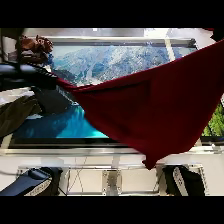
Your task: Fold the shirts.
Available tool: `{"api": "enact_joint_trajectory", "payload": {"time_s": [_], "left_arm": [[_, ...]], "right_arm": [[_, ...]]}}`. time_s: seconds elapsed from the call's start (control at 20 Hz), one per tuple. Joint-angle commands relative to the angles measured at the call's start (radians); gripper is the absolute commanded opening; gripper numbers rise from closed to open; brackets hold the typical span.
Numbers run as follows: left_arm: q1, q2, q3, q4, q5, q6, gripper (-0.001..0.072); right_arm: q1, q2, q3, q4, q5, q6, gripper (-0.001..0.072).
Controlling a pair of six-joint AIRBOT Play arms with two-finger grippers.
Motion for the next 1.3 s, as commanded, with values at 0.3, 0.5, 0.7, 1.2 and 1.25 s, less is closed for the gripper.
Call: {"api": "enact_joint_trajectory", "payload": {"time_s": [0.3, 0.5, 0.7, 1.2, 1.25], "left_arm": [[0.106, -0.591, 0.026, 0.079, 0.615, -0.318, 0.0014], [0.143, -0.770, 0.187, 0.078, 0.709, -0.398, 0.0155], [0.202, -0.743, 0.322, 0.079, 0.741, -0.455, 0.0666], [0.262, -0.393, 0.124, -0.010, 0.346, -0.122, 0.0634], [0.262, -0.356, 0.056, -0.042, 0.355, -0.124, 0.0635]], "right_arm": [[0.119, -0.593, -0.162, 0.031, -0.251, -0.211, 0.0026], [0.294, -0.757, -0.162, 0.066, -0.609, -0.276, 0.0077], [0.320, -0.739, -0.124, 0.007, -0.723, -0.275, 0.0425], [-0.250, -0.411, -0.476, -0.177, 0.137, -0.107, 0.0452], [-0.292, -0.381, -0.560, -0.162, 0.145, -0.092, 0.0457]]}}
